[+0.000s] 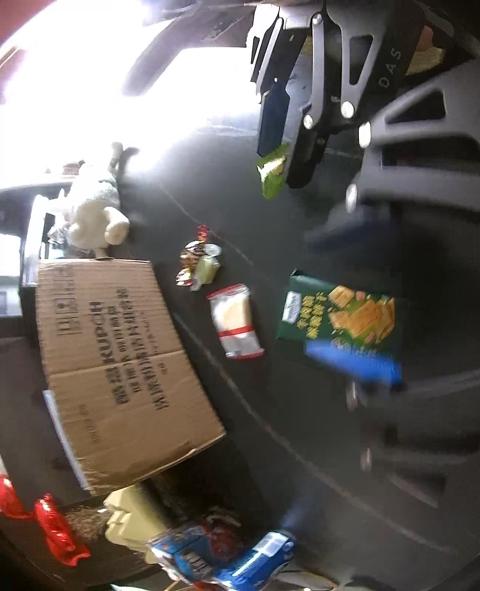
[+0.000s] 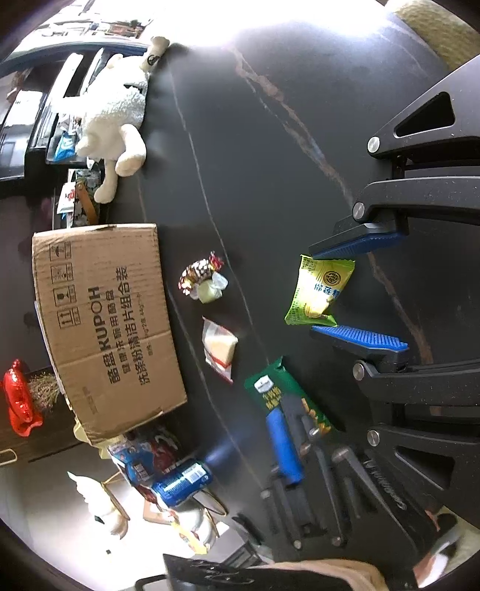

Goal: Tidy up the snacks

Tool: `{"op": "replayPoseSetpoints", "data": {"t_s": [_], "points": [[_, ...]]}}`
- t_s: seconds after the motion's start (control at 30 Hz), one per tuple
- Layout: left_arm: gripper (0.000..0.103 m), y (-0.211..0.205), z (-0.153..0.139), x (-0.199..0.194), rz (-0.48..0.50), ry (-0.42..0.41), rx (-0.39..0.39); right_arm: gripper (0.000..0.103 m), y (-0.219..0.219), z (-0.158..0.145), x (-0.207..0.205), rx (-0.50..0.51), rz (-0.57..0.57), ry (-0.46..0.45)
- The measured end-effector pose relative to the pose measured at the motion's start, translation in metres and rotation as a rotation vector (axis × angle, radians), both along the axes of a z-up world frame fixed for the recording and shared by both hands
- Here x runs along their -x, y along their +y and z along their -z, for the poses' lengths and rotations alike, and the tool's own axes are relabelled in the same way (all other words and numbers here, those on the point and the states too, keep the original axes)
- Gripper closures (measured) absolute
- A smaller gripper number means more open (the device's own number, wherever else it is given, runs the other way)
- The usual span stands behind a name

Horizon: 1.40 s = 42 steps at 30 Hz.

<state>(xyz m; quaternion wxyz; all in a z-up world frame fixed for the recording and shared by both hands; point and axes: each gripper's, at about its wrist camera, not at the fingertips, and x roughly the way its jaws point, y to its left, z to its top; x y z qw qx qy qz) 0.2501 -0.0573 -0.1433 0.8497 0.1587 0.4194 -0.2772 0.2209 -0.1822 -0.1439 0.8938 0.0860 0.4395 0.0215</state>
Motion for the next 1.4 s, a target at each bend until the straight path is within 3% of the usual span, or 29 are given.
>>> {"op": "replayPoseSetpoints", "data": {"t_s": [0.2,0.37,0.4,0.47,0.73,0.87,1.03,1.13,1.4], "points": [[0.045,-0.002,0.011,-0.016,0.053,0.018,-0.073,0.066,0.014,0.003,-0.008,0.031,-0.017,0.010],[0.046,-0.002,0.019,-0.023,0.077,0.058,-0.069,0.066,0.019,0.007,-0.012,0.049,-0.028,0.024],[0.050,-0.003,0.021,-0.024,0.076,0.068,-0.064,0.066,0.019,0.008,-0.012,0.050,-0.025,0.026],[0.056,-0.003,0.024,-0.025,0.071,0.088,-0.053,0.066,0.018,0.009,-0.013,0.047,-0.022,0.029],[0.060,0.000,0.023,-0.025,0.031,0.089,-0.016,0.066,0.015,0.008,-0.014,0.048,-0.017,0.018],[0.061,0.001,0.022,-0.025,0.006,0.092,-0.003,0.066,0.013,0.005,-0.014,0.048,-0.016,0.010],[0.058,-0.008,0.026,-0.021,0.005,0.059,-0.067,0.066,0.011,0.003,-0.012,0.044,-0.014,0.004],[0.055,-0.011,0.027,-0.023,-0.001,0.062,-0.067,0.066,0.009,0.004,-0.013,0.038,-0.011,0.005],[0.059,-0.003,0.023,-0.024,-0.077,0.095,0.002,0.066,0.007,0.004,-0.015,0.037,-0.016,0.014]]}}
